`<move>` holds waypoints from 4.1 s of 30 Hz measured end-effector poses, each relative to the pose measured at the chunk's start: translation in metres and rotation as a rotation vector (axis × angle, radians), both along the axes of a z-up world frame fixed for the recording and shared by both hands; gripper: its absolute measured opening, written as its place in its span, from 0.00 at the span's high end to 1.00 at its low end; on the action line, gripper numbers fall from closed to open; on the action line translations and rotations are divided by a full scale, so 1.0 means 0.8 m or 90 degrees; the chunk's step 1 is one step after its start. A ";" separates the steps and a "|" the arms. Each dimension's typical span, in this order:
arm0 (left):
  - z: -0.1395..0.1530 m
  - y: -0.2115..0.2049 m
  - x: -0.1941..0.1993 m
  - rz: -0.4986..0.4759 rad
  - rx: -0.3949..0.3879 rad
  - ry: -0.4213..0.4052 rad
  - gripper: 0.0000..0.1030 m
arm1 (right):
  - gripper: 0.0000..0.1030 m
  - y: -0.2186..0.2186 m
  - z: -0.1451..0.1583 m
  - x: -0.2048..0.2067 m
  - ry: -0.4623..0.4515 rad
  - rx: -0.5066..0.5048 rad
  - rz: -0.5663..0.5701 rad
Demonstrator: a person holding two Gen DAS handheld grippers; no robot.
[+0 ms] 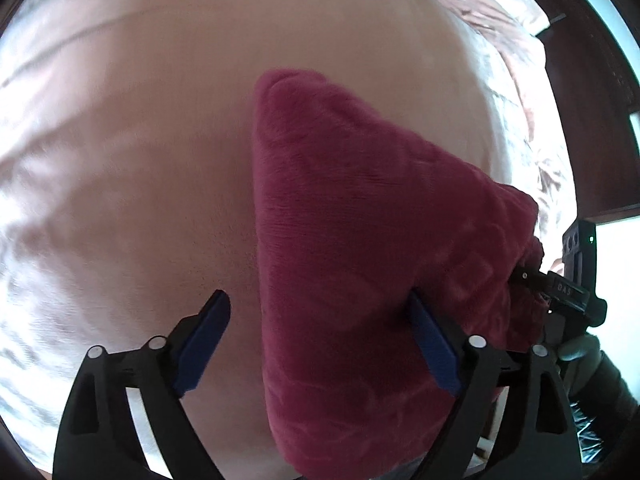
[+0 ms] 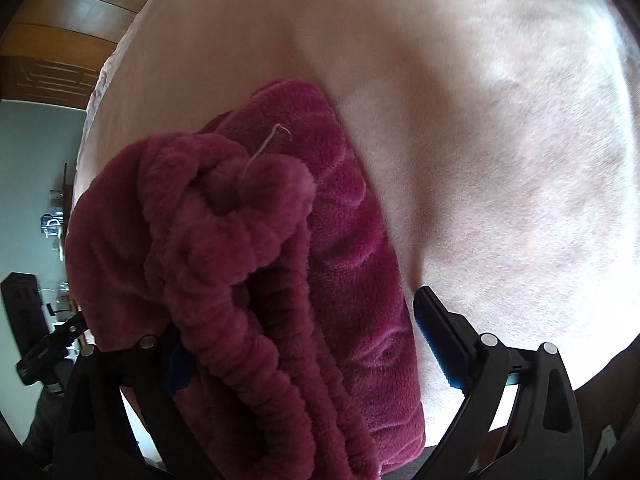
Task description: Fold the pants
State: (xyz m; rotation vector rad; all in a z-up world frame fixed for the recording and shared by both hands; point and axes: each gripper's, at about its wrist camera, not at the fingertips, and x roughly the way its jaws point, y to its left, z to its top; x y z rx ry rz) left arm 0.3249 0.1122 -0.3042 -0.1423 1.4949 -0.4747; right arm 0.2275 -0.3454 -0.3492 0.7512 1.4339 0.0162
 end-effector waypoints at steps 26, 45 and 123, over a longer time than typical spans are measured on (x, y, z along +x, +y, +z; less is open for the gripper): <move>-0.062 0.028 0.007 0.071 -0.194 0.127 0.46 | 0.43 -0.045 -0.015 0.016 0.009 0.071 0.012; 0.053 -0.041 0.012 0.112 -0.201 0.018 0.57 | 0.50 -0.159 0.098 0.035 -0.114 0.074 0.051; 0.221 -0.387 0.035 -0.114 0.137 -0.365 0.07 | 0.16 -0.270 0.290 0.072 -0.261 -0.333 -0.059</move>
